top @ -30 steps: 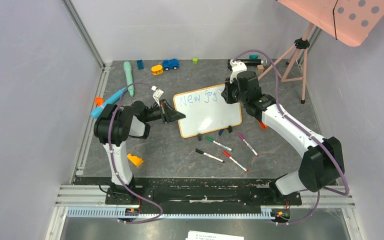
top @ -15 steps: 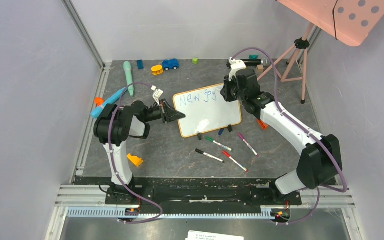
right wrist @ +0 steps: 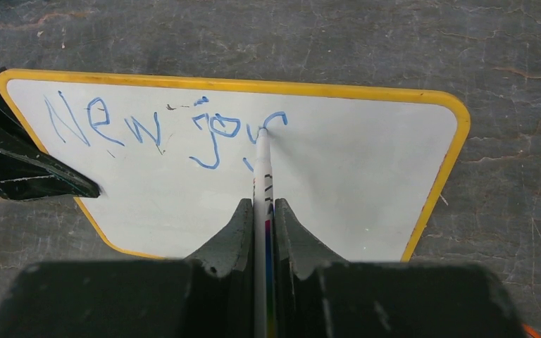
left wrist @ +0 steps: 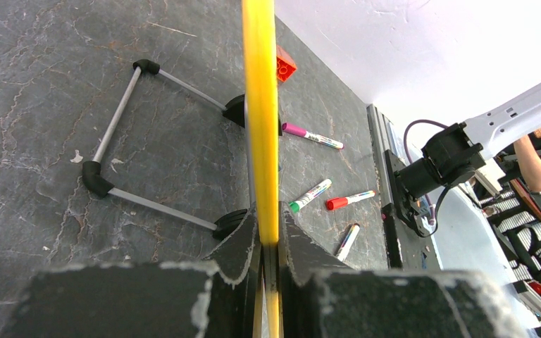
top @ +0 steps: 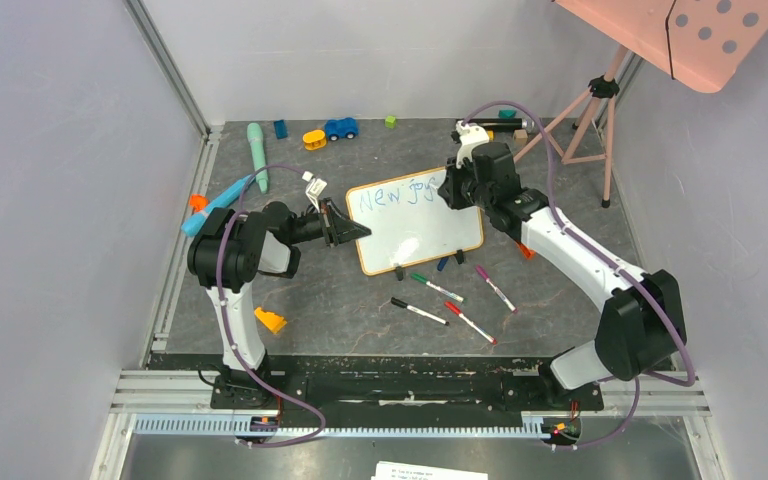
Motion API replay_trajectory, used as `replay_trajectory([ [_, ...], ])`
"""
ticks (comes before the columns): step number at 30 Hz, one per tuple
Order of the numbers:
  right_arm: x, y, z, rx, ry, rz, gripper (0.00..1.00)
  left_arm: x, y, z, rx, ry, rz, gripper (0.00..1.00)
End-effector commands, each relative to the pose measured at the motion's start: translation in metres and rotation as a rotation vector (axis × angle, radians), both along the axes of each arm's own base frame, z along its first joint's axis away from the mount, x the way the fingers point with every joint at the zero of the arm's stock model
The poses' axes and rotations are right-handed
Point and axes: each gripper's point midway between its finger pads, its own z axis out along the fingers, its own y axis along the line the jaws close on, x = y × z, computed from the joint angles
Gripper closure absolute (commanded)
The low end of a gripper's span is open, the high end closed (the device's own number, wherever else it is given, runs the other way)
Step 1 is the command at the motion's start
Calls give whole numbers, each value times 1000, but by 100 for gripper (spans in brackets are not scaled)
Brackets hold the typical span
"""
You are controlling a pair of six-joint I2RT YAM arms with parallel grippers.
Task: Write a sentence on the whiteboard
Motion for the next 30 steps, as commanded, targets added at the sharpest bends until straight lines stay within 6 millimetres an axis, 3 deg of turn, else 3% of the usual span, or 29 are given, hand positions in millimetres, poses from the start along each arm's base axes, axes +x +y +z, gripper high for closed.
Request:
replay_trajectory([
  [1,2,-14,-1,-33,-8,-56,100,0,-2,15,2,-172,-35,98],
  [12,7,-27,1,-60,-5,-117,100,0,-2,16,2,-176,-38,98],
  [19,-1,-29,-8,-67,16,-102,100,0,-3,15,2,-173,-38,98],
  [30,-9,-12,-11,16,23,-36,100,0,-2,15,2,-175,-39,98],
])
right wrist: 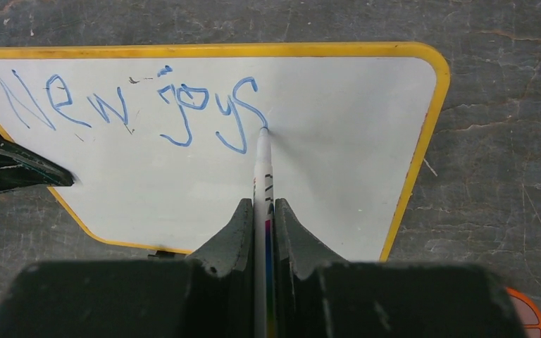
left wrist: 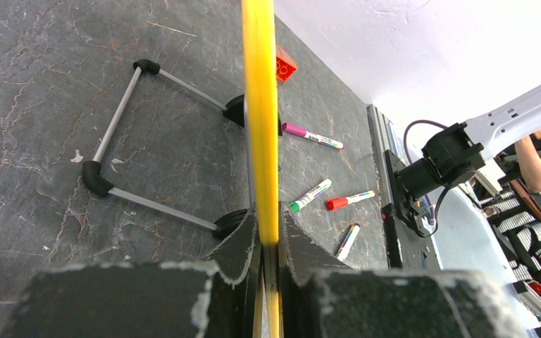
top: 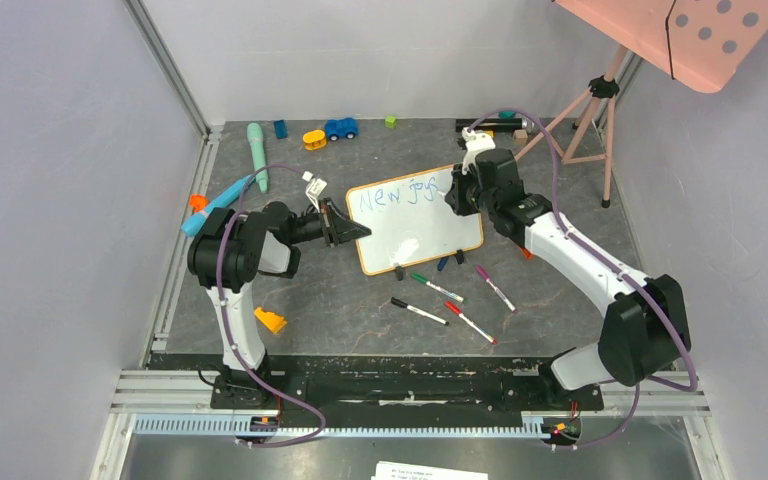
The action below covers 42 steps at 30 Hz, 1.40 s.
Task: Write a sentence on the whiteboard
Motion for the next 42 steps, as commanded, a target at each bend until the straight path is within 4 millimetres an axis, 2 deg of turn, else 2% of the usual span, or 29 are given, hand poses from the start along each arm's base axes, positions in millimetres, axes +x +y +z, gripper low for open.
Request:
replay_trajectory([
  [1,0,6,6,49,-24,22,100,0,-2,15,2,-174,-38,98],
  [6,-1,10,24,86,-80,50,100,0,-2,15,1,-173,-38,98],
  [12,-16,12,40,126,-152,103,100,1,-2,15,1,-171,-32,98],
  [18,-27,2,31,114,-148,80,100,0,-2,14,0,-164,-34,98],
  [26,-36,8,27,114,-139,93,100,-2,-2,17,0,-168,-45,92],
  [37,-34,19,33,92,-158,121,100,-2,-3,17,0,-170,-60,78],
  [42,-34,26,35,80,-160,132,100,-3,-3,17,2,-175,-76,60],
])
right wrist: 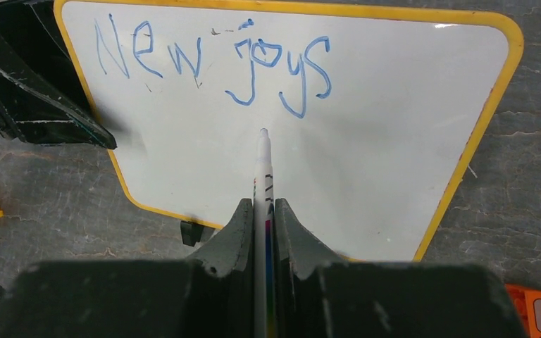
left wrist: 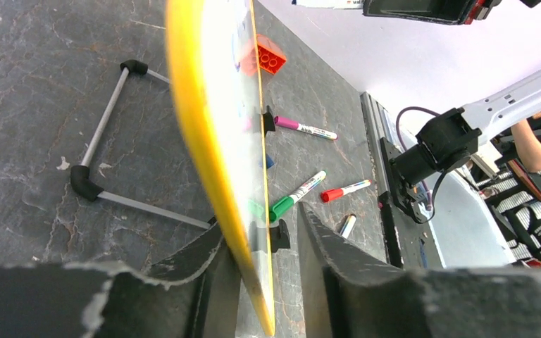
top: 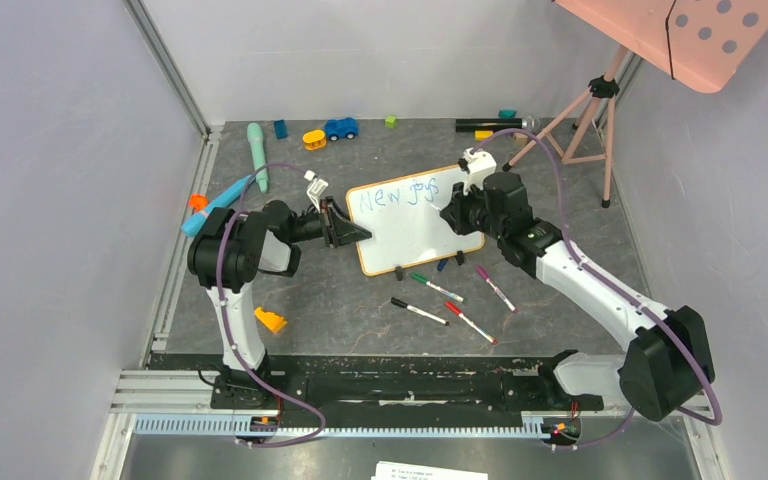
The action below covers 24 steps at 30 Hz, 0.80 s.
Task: Write a sentence on the whiteboard
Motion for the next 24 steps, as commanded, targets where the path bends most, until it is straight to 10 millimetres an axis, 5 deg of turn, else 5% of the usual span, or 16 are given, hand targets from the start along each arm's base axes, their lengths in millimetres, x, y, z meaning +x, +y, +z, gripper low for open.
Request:
replay_trajectory([
  [1,10,10,26,4,-80,8,100,1,-3,15,-5,-149,-40,55],
  [7,6,18,21,-8,-71,27,100,3,-3,16,-7,-149,-27,40],
  [13,11,19,26,-26,-89,28,100,7,-1,15,-8,-158,18,61],
  [20,13,23,26,-24,-90,36,100,13,0,16,-12,-153,26,44],
  [24,14,27,27,-16,-94,35,100,14,2,16,-11,-162,43,43],
])
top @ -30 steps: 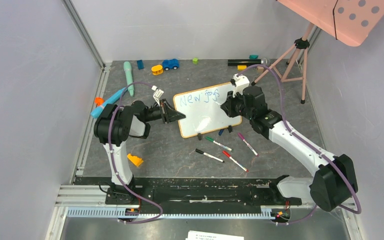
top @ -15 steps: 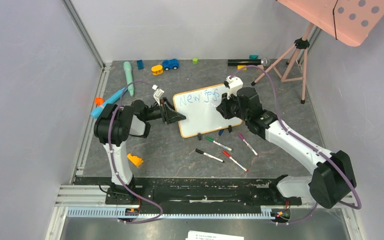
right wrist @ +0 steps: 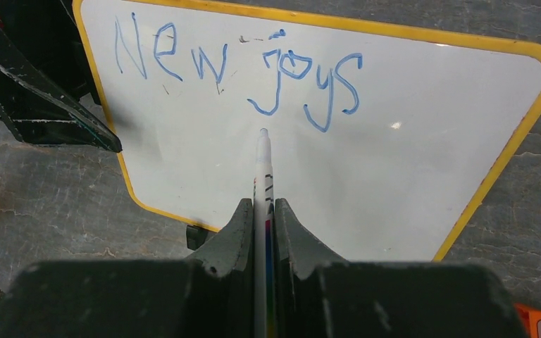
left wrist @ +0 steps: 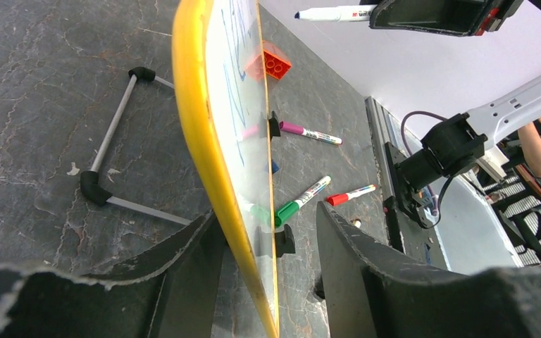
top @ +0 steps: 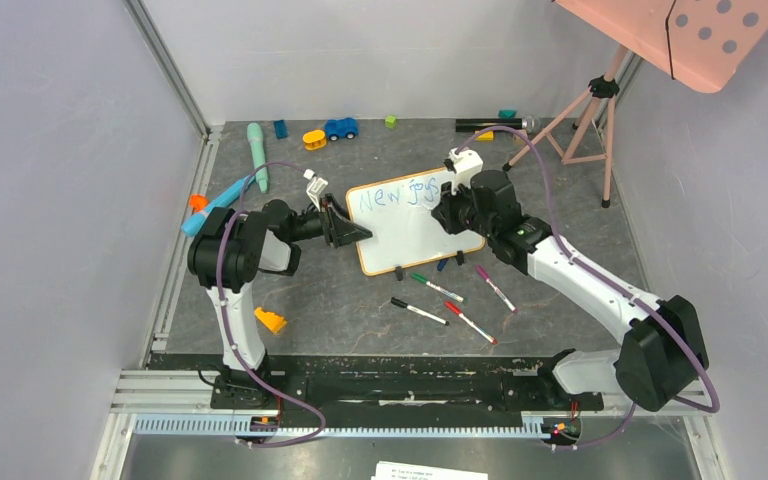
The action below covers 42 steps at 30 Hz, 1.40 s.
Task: Write a sentence on the whiteboard
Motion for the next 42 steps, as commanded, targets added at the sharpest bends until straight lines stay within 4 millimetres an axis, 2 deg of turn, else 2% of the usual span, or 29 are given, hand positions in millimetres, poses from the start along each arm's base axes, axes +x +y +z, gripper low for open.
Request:
replay_trajectory([
  [1,12,10,26,34,-73,1,100,12,3,14,-9,-147,43,43],
  [6,11,15,27,39,-77,11,100,18,6,17,-12,-153,62,44],
  [10,10,21,27,26,-86,28,100,23,9,18,-14,-157,81,59],
  [15,8,31,25,14,-83,52,100,25,11,19,-14,-167,85,63],
  [16,7,34,26,10,-86,61,100,25,11,19,-14,-164,85,66],
  [20,4,46,25,-6,-89,97,100,26,11,19,-14,-167,87,88],
  [23,0,55,22,-16,-88,125,100,23,11,19,-10,-179,89,97],
  [30,-9,82,18,-22,-70,183,100,21,10,19,-12,-167,97,98],
  [34,-13,88,18,-43,-67,171,100,21,11,21,-17,-158,114,98],
  [42,-18,85,14,-49,-45,155,100,28,14,25,-32,-138,196,98],
])
